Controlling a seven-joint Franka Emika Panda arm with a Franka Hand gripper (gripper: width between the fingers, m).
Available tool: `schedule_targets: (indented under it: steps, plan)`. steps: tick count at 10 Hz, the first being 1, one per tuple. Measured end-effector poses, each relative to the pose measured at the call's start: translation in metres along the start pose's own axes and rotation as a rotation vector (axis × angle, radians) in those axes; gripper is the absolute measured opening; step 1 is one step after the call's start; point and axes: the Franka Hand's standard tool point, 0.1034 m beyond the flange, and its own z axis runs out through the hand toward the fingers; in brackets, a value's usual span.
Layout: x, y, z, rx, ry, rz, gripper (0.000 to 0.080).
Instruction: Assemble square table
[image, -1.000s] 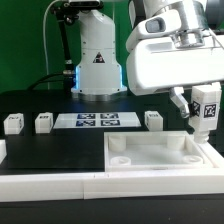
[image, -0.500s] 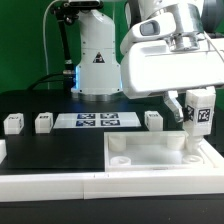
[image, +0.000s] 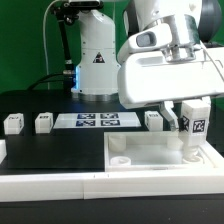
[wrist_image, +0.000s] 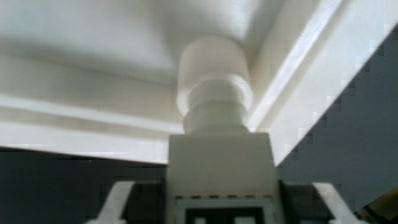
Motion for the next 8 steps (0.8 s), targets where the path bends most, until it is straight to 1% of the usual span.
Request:
schedule_targets:
  steps: [3, 6, 8]
  plan:
    - [0.002, 0.0, 0.002, -0.006, 0.025, 0.0, 0.029]
    - [-0.008, 0.0, 0.011, -0.006, 0.019, 0.003, 0.029]
    - [-0.007, 0.0, 0.012, -0.012, 0.04, 0.002, 0.029]
